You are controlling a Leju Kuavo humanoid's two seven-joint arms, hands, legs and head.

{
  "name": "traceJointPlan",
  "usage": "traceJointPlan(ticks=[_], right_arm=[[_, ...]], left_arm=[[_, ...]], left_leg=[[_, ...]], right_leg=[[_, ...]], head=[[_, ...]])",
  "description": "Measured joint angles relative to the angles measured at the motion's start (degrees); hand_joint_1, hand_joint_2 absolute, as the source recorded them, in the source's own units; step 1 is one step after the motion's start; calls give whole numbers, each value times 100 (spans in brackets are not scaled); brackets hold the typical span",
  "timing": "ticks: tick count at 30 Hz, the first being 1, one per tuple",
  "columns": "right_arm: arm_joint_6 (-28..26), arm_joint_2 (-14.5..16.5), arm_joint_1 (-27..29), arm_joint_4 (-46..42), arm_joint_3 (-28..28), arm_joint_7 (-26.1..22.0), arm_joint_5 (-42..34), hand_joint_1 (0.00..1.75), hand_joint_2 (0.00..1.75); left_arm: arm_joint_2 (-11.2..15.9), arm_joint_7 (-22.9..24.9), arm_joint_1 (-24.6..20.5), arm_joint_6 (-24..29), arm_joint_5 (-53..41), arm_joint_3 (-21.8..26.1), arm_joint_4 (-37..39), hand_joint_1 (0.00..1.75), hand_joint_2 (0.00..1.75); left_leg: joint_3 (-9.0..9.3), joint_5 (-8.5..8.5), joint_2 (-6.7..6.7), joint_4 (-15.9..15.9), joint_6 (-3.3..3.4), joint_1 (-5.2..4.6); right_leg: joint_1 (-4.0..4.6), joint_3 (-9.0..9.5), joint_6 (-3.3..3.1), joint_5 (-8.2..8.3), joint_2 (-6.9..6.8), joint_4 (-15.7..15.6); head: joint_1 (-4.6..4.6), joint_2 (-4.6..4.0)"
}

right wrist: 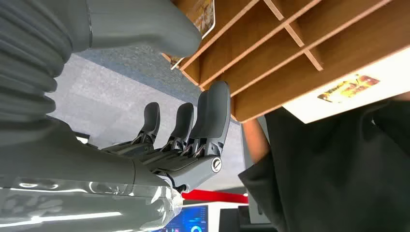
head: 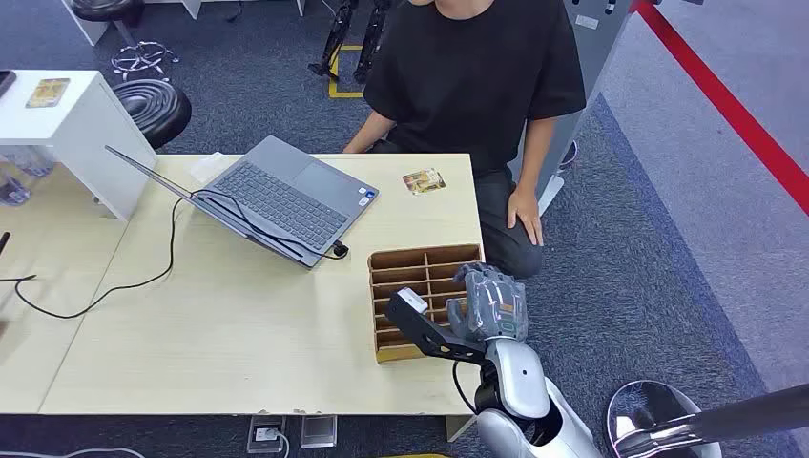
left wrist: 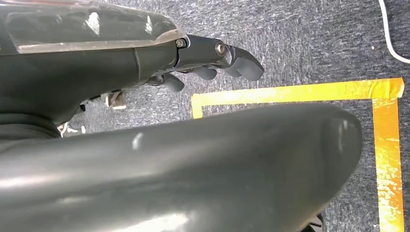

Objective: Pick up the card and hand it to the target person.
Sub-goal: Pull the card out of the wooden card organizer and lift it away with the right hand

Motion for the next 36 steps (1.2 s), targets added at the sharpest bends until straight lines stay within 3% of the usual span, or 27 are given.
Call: traceJointPlan(ticks=[7, 36], right_arm=[[-22, 13, 3, 99, -27, 2, -8, 86, 175], [-28, 43, 81, 371, -85, 1, -57, 93, 175]], left_arm=[[0, 7, 0, -5, -11, 0, 0, 0, 0], [0, 13, 0, -64, -97, 0, 0, 0, 0]], left_leg=[[0, 0, 0, 0, 0, 0], [1, 0, 0, 0, 0, 0]], right_leg=[[0, 0, 0, 0, 0, 0], [0, 0, 0, 0, 0, 0]], head=[[1, 0], [1, 0]])
